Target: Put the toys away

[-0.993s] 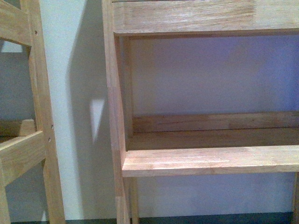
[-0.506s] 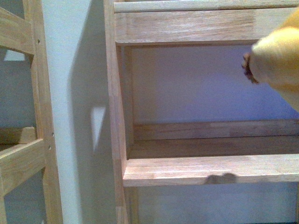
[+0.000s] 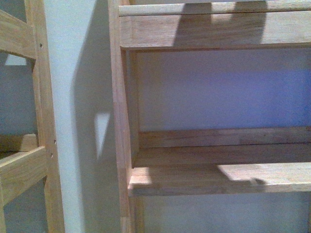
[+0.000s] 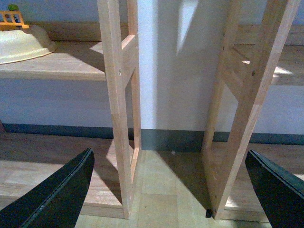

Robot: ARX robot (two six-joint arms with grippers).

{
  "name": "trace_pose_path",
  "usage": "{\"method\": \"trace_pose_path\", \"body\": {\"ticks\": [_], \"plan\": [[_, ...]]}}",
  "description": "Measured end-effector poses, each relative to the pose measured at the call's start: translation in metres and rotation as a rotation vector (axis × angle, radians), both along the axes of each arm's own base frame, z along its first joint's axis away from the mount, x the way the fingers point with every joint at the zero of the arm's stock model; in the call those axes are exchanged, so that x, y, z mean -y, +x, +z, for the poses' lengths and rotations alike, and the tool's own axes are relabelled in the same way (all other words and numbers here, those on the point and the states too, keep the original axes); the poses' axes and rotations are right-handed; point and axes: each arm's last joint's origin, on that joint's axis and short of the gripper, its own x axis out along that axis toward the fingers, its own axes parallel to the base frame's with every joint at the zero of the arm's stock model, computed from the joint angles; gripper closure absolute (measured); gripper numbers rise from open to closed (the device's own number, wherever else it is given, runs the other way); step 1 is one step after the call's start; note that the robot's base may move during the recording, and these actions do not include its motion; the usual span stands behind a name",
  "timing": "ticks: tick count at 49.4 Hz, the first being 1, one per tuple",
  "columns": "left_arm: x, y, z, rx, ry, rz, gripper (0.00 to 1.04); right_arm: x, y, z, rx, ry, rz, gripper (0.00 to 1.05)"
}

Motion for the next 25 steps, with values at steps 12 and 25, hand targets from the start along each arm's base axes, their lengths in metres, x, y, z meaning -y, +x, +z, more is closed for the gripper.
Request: {"method": "trace_pose_path", "body": {"ticks": [12,25], "plan": [[0.0,0.0,0.0,0.0,0.0,0.0,0.06,-0.022,0.066,0.045,-0.014,-0.004,-0.003,0.98],[0.0,0.0,0.0,0.0,0.0,0.0,0.06,-0.034,0.127,0.07,-0.059,0.081,0.057,0.98]]}}
